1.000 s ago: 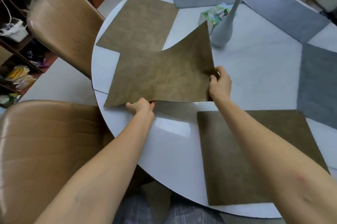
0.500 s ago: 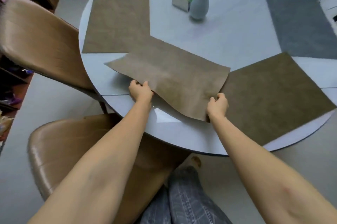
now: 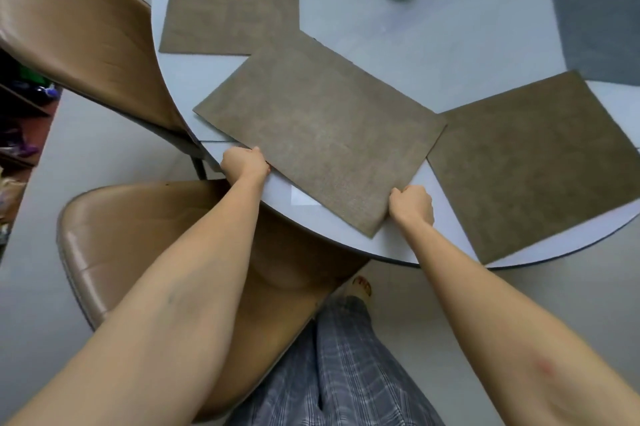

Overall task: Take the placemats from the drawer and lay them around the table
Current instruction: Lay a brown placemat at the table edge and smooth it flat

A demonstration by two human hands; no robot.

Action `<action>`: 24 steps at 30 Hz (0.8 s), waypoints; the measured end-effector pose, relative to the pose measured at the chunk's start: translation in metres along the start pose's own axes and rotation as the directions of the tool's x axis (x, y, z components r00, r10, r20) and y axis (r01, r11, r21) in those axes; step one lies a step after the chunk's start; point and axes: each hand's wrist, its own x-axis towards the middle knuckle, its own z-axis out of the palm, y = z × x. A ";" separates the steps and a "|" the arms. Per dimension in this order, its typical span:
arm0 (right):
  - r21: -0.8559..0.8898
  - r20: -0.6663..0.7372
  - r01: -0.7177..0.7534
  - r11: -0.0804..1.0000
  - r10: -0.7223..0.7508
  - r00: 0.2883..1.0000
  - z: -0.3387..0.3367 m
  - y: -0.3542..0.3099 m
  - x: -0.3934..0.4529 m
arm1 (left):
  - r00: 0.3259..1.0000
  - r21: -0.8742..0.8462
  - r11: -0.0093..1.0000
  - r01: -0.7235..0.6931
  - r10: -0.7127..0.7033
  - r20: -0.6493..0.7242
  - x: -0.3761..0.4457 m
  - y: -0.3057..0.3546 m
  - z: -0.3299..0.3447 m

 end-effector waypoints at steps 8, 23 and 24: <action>-0.118 -0.006 0.140 0.983 -0.142 0.990 0.005 0.005 -0.012 | 0.998 0.137 0.990 0.027 -0.020 -0.053 -0.007 -0.006 -0.013; -0.178 -0.064 0.178 0.968 -0.192 0.979 0.019 0.015 -0.021 | 1.000 0.251 0.968 -0.010 0.004 0.023 -0.029 -0.002 -0.020; -0.171 -0.066 0.181 0.968 -0.194 0.979 0.019 0.015 -0.020 | 1.000 0.252 0.968 -0.011 0.006 0.024 -0.029 -0.002 -0.020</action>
